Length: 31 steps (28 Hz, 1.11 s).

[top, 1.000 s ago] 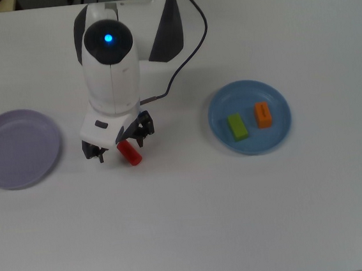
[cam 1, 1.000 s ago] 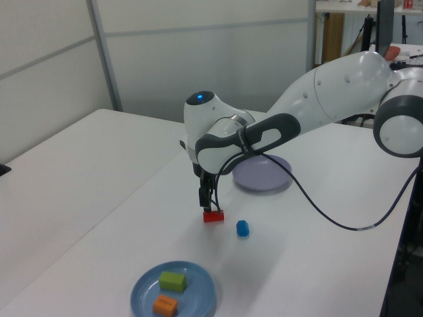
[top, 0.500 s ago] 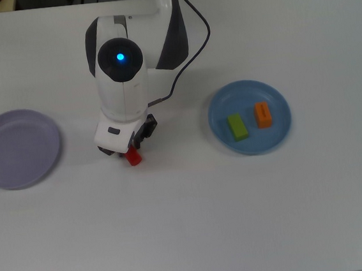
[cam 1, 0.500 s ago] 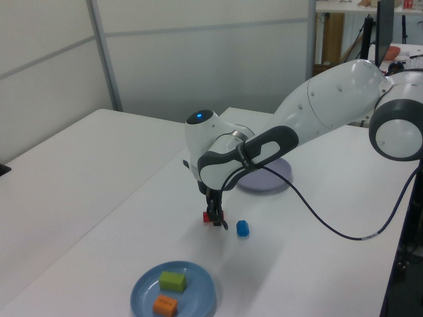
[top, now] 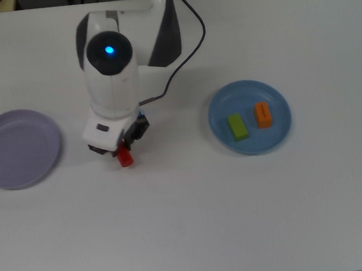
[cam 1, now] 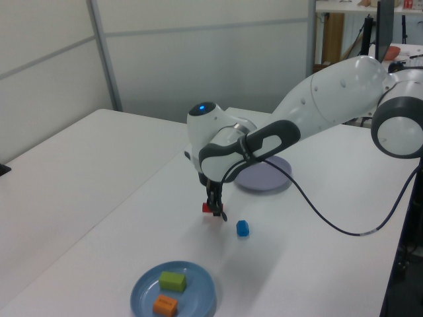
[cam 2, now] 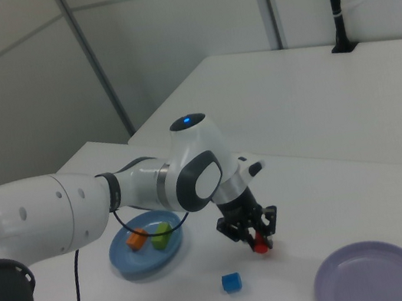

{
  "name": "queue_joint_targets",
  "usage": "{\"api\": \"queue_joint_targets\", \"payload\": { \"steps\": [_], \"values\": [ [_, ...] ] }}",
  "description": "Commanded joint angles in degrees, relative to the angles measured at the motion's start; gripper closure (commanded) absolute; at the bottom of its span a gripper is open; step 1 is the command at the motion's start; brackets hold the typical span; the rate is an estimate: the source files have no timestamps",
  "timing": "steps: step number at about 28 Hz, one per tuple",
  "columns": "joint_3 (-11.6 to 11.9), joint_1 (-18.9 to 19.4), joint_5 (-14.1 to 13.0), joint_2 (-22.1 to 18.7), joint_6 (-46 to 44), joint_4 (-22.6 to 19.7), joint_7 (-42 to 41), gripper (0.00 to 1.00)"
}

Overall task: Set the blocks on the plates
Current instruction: 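Carry the red block to the lavender plate and release it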

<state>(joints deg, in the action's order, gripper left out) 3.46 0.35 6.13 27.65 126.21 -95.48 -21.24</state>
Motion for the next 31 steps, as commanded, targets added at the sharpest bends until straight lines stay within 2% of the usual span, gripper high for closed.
{"api": "queue_joint_targets", "payload": {
  "steps": [1, 6, 10, 14, 25, 31],
  "values": [
    [0.2, -4.0, -3.2, -3.5, -4.1, 1.0, -0.8, 1.0],
    [0.2, -8.4, -6.4, -4.3, -4.4, 1.7, -0.6, 1.0],
    [0.3, -11.2, -10.1, -4.3, -4.4, 1.7, 0.9, 1.0],
    [0.8, -12.2, -10.0, -3.7, -3.7, 1.7, 3.1, 1.0],
    [6.5, -13.7, -9.8, -2.9, -3.8, 1.7, 3.3, 1.0],
    [6.9, -13.9, -9.7, -1.0, -3.4, 1.7, 3.4, 1.0]
  ]
}}
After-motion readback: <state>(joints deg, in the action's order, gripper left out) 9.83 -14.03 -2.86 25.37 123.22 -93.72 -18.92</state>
